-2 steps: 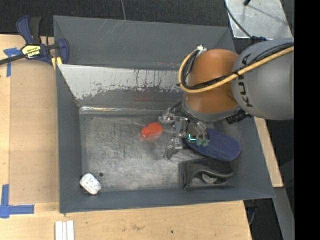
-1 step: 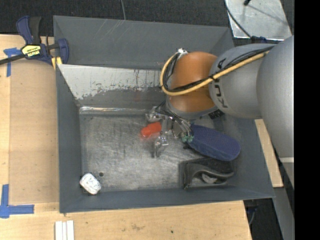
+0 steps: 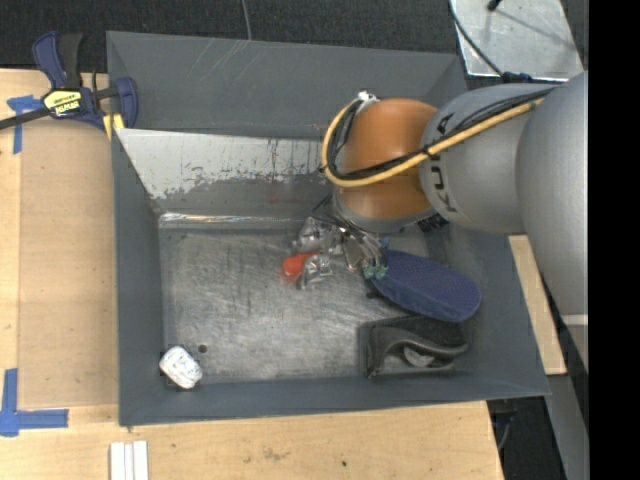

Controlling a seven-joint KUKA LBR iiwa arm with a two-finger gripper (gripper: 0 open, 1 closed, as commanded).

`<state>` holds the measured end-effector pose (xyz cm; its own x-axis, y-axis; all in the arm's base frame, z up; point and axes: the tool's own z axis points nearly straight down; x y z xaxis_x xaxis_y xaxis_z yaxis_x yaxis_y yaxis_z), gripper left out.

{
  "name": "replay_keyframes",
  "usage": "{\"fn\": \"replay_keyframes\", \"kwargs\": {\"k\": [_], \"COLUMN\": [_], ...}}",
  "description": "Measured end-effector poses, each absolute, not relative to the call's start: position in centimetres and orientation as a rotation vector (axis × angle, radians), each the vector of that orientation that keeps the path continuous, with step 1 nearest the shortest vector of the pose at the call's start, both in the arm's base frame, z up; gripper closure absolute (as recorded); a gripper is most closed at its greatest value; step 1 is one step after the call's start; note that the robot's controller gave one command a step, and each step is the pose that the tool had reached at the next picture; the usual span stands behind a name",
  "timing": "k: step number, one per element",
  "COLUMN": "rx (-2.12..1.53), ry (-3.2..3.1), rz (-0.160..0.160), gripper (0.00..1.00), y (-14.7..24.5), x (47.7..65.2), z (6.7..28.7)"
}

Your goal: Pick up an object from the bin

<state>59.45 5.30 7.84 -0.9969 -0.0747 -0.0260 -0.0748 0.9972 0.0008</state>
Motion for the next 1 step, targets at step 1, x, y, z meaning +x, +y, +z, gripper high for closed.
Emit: {"fn": "replay_keyframes", "kwargs": {"k": [1], "rx": [-0.121], "ry": [3.126], "rz": [0.000], "gripper": [1.00], "y": [5.60], "x": [59.44], "z": [22.07]}}
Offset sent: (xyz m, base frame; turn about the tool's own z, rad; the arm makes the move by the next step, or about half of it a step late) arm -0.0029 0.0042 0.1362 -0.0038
